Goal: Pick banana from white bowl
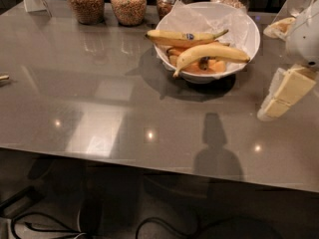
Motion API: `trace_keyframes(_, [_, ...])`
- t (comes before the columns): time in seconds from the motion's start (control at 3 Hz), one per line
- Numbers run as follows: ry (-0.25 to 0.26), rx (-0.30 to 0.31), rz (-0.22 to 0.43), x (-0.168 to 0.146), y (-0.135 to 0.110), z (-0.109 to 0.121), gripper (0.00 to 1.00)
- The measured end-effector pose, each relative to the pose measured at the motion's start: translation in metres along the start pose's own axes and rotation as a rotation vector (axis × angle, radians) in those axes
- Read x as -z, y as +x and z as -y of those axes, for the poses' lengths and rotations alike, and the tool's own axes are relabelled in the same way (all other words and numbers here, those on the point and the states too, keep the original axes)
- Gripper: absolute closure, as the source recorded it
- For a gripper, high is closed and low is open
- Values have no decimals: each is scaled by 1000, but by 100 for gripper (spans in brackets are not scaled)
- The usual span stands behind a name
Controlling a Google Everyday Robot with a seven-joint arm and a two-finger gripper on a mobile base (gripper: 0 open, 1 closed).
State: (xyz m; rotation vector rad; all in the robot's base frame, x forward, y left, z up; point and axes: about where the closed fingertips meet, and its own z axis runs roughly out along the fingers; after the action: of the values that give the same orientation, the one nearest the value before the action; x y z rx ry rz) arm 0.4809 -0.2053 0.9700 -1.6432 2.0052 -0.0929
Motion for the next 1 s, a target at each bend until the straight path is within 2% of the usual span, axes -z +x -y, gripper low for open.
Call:
trace_keyframes(0.33, [89, 9, 123, -19, -16, 36, 0])
trace_keyframes(0.67, [131, 0, 207, -43, -34, 70, 0])
trace_keyframes(1.0, [154, -18, 261, -65, -47, 97, 0])
